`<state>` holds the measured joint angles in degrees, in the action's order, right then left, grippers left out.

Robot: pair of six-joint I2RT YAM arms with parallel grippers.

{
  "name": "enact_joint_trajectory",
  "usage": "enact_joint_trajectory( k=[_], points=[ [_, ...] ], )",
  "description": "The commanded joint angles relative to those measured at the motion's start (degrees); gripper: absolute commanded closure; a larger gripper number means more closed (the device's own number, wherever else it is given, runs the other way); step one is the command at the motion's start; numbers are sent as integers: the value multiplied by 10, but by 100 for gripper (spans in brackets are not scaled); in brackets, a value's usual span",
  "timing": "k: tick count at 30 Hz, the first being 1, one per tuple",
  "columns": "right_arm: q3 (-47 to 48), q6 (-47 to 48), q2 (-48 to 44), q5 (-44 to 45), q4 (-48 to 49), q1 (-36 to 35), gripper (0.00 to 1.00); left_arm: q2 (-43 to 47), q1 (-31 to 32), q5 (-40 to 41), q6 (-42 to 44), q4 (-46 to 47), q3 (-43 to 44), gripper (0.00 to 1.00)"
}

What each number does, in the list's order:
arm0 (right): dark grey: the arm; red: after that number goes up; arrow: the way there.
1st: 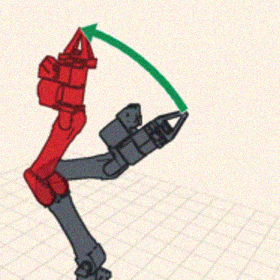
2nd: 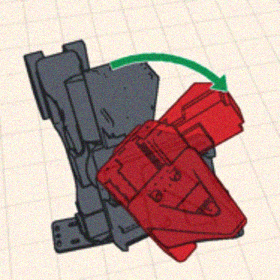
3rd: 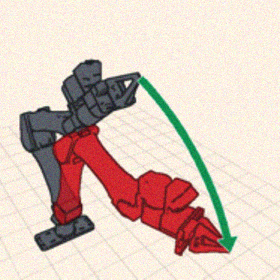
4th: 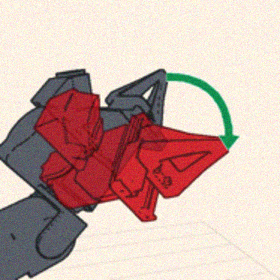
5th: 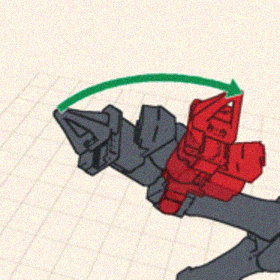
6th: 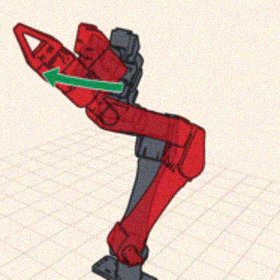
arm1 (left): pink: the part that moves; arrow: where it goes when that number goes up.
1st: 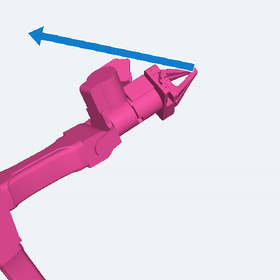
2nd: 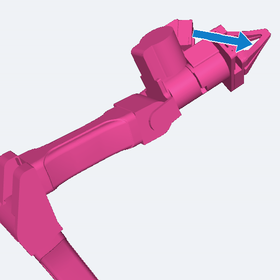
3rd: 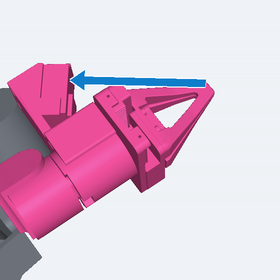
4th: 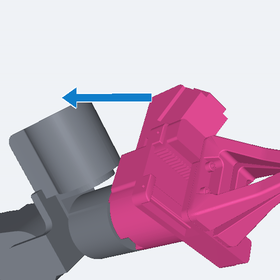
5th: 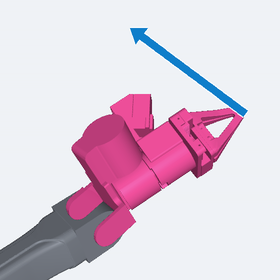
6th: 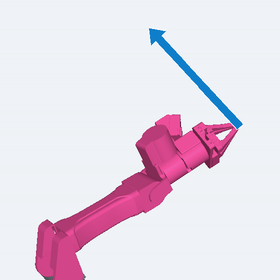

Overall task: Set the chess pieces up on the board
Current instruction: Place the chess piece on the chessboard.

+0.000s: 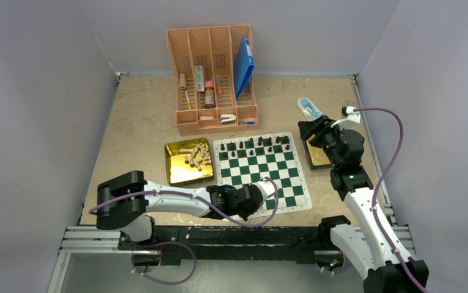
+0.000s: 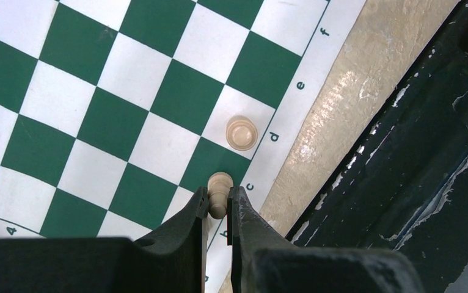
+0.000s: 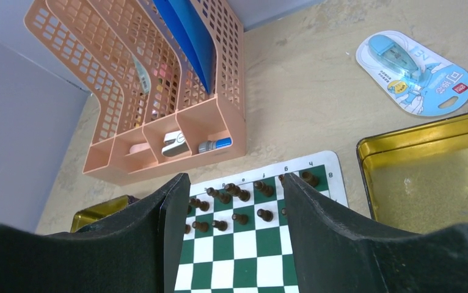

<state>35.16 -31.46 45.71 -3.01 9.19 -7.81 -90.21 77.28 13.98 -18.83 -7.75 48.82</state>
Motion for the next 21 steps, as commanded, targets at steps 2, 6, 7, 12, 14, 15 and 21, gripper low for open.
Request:
enact_joint_trajectory(
  k=[2,6,7,12,14,15,21],
  points=[
    [12,10,-10,-16,11,3,39,-2,2,12,6,26,9,97],
    [10,10,-10,-16,12,3,39,-6,2,14,6,26,8,96],
    [9,10,-11,-17,12,3,39,-7,2,14,6,27,9,95],
    [9,11,-9,-18,13,3,39,-6,2,15,2,27,9,93],
    [9,11,-7,-19,14,3,38,-5,2,14,1,27,10,93],
    [9,11,-6,-20,15,3,38,-4,2,14,0,27,10,92],
    [1,6,-2,-29,21,3,37,-3,2,8,-5,26,11,79]
  ],
)
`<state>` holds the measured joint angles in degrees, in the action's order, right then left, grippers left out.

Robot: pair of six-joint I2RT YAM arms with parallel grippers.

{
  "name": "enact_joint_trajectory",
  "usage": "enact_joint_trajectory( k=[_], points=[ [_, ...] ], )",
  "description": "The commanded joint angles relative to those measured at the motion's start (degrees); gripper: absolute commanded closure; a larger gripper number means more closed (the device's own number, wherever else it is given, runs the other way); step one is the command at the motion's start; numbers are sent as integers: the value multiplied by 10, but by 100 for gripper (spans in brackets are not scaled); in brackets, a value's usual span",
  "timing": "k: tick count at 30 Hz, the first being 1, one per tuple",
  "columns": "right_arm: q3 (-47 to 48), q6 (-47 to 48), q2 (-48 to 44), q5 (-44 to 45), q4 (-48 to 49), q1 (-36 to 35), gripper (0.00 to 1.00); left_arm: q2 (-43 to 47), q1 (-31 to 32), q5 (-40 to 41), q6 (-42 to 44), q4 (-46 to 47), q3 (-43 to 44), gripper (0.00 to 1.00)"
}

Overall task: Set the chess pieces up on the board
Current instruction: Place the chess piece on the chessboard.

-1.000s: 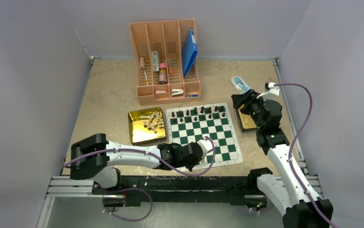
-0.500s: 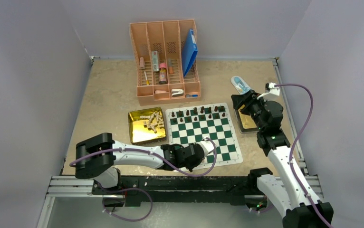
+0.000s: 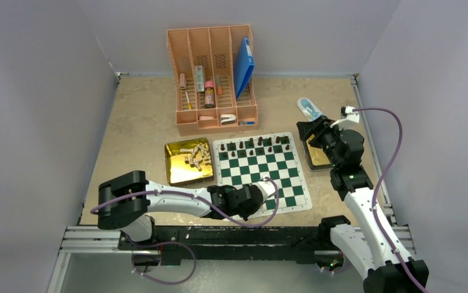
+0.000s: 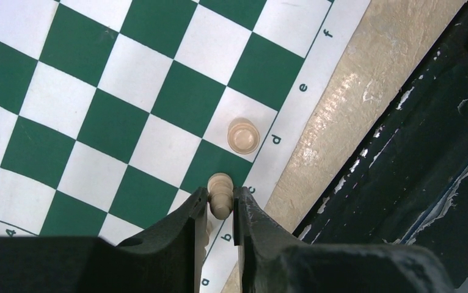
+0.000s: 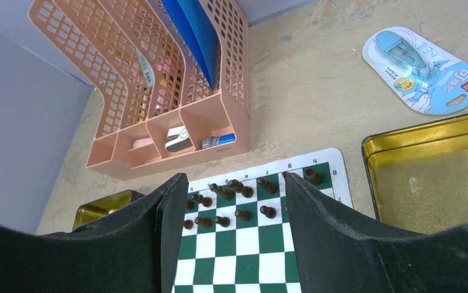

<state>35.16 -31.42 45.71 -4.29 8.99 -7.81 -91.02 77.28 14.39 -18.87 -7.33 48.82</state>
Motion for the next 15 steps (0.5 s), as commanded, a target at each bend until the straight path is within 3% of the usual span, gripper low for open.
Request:
enact_joint_trajectory(
  k=[1,7,15],
  points=[
    [1,7,-1,-19,23,3,37,6,2,5,-5,22,11,76],
    [-4,19,2,-39,25,3,35,17,2,20,-9,10,23,63],
    [-26,55,7,-76,17,3,35,70,-8,34,-42,-15,30,60]
  ],
)
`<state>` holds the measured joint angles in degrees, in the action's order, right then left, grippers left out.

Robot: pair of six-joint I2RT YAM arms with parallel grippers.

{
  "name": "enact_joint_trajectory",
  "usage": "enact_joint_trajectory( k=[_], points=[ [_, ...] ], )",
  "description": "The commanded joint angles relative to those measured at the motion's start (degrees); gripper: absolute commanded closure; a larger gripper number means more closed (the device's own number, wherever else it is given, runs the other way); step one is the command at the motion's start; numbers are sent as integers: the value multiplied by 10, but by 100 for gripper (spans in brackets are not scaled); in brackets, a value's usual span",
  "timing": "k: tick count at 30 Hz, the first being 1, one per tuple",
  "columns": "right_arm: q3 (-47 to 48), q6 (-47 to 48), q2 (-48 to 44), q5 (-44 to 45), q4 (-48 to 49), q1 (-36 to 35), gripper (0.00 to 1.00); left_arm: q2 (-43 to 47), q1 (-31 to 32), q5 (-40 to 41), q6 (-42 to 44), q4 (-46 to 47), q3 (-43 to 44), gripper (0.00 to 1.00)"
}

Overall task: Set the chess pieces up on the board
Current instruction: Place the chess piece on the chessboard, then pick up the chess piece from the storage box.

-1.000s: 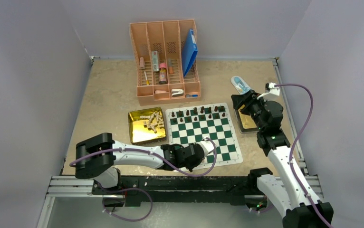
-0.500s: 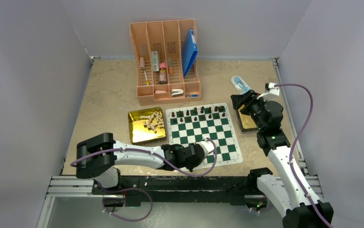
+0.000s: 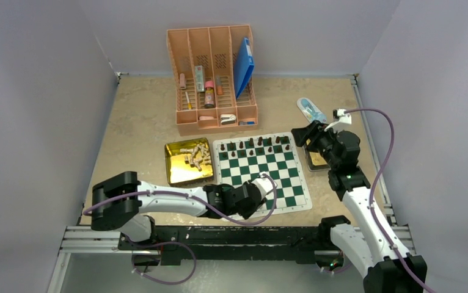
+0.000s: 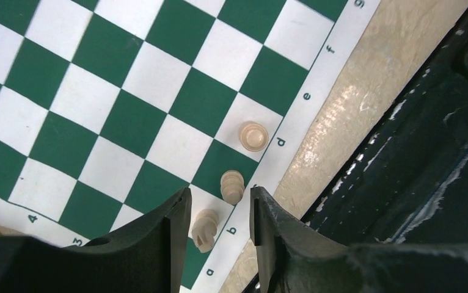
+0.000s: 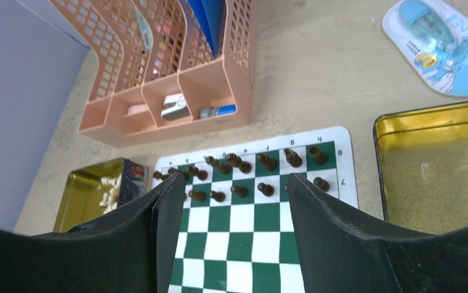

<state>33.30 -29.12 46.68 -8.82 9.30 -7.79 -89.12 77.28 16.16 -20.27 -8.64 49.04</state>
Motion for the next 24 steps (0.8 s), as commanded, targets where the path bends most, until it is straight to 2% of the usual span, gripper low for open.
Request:
enact_joint_trajectory(
  k=[1,10,19,24],
  points=[
    [-8,37,-3,-31,16,3,34,59,-19,8,-36,-11,31,59],
    [-8,13,-31,-57,-4,2,35,91,-134,-7,-122,-150,111,60],
    [-29,9,-8,-135,17,2,37,104,-307,-14,-124,-275,180,67],
    [-26,13,-13,-144,19,2,37,120,-409,-27,-122,-291,168,68]
  ],
)
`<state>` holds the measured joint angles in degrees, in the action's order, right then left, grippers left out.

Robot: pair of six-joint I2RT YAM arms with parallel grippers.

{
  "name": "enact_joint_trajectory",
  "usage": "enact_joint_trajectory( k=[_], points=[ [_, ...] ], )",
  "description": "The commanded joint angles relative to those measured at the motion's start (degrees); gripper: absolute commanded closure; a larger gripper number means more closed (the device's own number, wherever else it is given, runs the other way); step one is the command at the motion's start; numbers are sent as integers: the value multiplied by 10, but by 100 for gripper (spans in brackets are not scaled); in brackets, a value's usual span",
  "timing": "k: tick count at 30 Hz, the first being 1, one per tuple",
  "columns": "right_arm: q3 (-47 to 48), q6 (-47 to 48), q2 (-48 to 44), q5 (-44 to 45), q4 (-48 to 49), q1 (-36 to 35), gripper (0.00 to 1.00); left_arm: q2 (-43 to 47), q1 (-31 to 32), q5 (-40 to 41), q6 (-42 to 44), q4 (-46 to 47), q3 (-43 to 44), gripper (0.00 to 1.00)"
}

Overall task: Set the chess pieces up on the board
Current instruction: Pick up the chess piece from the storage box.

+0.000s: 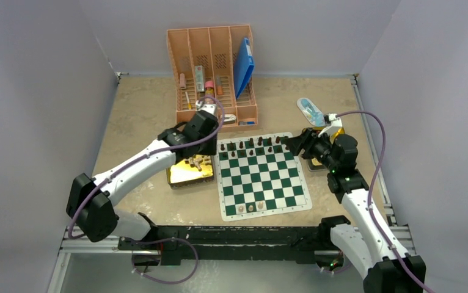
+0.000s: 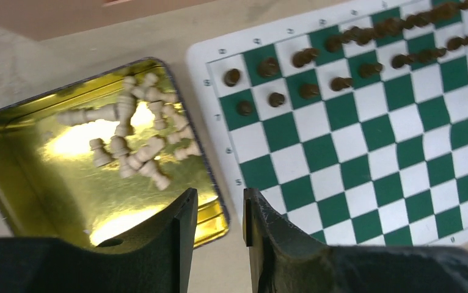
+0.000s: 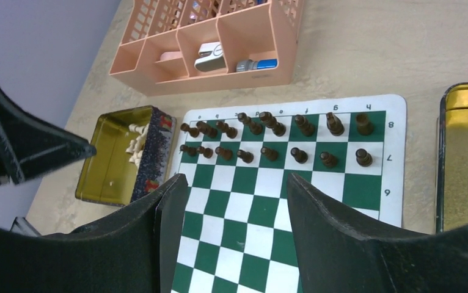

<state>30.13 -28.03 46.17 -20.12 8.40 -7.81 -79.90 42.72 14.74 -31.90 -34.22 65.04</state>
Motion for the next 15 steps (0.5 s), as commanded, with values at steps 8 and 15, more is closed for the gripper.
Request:
enact_joint_trajectory(
  k=[8,15],
  points=[
    [18,3,-29,-42,10,2,38,10,-201,-83,3,-32,-26,70],
    [30,5,-42,-47,-5,1,39,-22,-221,-90,-5,-12,-47,73]
  ],
)
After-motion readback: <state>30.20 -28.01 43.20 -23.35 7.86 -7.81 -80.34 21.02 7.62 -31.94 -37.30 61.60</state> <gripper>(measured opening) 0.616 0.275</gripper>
